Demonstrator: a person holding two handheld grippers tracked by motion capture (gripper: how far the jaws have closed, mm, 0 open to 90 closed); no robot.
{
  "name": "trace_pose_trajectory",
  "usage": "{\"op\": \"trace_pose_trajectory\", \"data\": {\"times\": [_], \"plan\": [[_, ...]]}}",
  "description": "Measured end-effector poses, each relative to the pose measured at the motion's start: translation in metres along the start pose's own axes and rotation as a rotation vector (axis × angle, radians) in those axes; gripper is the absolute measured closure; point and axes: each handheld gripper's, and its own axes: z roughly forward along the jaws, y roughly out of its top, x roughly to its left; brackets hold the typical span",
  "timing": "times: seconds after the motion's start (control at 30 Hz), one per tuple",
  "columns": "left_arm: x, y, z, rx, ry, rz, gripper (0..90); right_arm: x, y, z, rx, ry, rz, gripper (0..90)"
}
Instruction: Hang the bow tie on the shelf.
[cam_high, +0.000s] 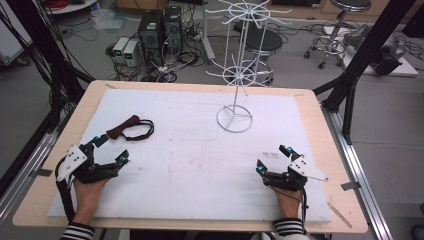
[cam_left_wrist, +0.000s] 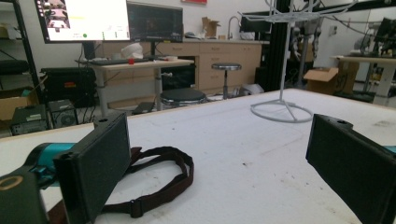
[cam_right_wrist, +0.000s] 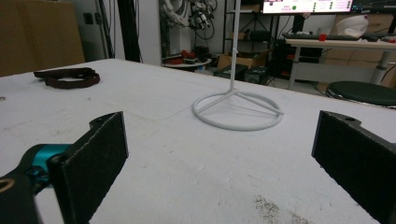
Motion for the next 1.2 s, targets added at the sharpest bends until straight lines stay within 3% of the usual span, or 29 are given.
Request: {"op": "trace_pose_trajectory", "data": {"times": [0.47, 0.83, 1.2], "plan": [[0.03, 0.04, 0.007, 0.158, -0.025, 0.043, 6.9, 0.0, 0.0, 0.0, 0.003, -0.002, -0.005, 2.9], [0.05, 0.048, 0.025, 0.352, -0.04, 0.087, 6.9, 0.001, 0.0, 0.0, 0.008, -0.001, -0.001, 2.9], [0.069, 0.054, 0.05, 0.519, -0.043, 0.096, 6.9, 0.0, 0.0, 0.0, 0.003, -0.001, -0.007, 2.9]]}}
